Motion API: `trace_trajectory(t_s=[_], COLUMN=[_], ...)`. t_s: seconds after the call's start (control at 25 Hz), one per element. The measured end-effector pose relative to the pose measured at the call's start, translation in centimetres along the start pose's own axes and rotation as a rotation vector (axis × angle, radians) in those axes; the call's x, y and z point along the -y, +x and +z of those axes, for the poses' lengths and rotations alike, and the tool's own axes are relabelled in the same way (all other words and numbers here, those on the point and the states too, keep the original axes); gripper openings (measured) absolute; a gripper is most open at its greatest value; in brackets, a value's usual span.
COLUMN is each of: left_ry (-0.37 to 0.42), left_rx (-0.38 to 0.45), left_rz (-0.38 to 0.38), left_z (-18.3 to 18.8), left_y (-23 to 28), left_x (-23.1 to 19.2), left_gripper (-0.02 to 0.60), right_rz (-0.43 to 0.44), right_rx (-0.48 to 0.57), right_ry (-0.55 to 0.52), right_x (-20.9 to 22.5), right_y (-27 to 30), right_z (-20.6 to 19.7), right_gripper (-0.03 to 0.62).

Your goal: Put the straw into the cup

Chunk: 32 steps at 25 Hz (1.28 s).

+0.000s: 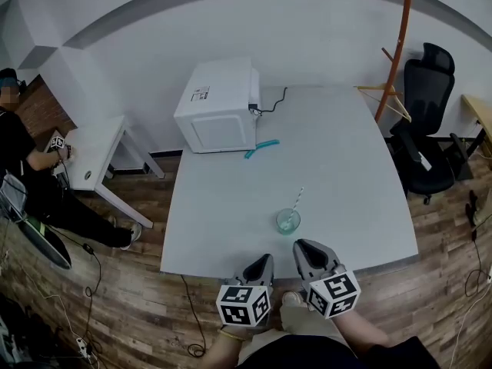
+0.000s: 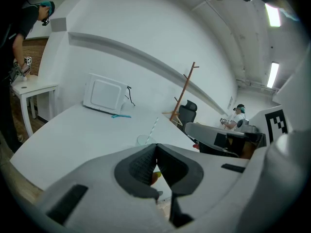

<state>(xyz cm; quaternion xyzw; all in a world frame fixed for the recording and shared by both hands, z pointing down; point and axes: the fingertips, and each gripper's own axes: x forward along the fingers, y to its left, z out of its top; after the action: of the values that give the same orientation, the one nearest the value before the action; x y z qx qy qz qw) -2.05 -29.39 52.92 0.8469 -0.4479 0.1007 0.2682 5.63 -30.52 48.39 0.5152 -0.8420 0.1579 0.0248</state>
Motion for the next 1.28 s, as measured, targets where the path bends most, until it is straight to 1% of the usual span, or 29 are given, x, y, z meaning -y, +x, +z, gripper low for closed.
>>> trace_trajectory(t_s=[0.32,0.68,1.0,1.28], left_ry=[0.019,0.038,0.05,0.05], left_rx=[0.002,0.02,0.024,0.033], left_rz=[-0.023,-0.039,-0.061,-0.071], left_z=[-1.8,-3.7,-5.0,-5.2], left_y=[-4.0,-8.1,-10.3,-11.2], left_x=[1.8,3.7,4.9,5.4], left_gripper=[0.018,0.018,0.018,0.018], right_rz=[-0.01,0.01,0.013,0.031], right_rx=[0.011,0.034,0.033,0.051], right_ry=[0.01,0.006,-0.021,0.004], right_x=[-3.4,-7.1,-9.1,-10.1], right_y=[-4.5,-8.7,-11.2,-12.2], right_z=[-0.9,-1.3,-1.9,-1.9], right_gripper=[0.038,0.038,0.031,0.031])
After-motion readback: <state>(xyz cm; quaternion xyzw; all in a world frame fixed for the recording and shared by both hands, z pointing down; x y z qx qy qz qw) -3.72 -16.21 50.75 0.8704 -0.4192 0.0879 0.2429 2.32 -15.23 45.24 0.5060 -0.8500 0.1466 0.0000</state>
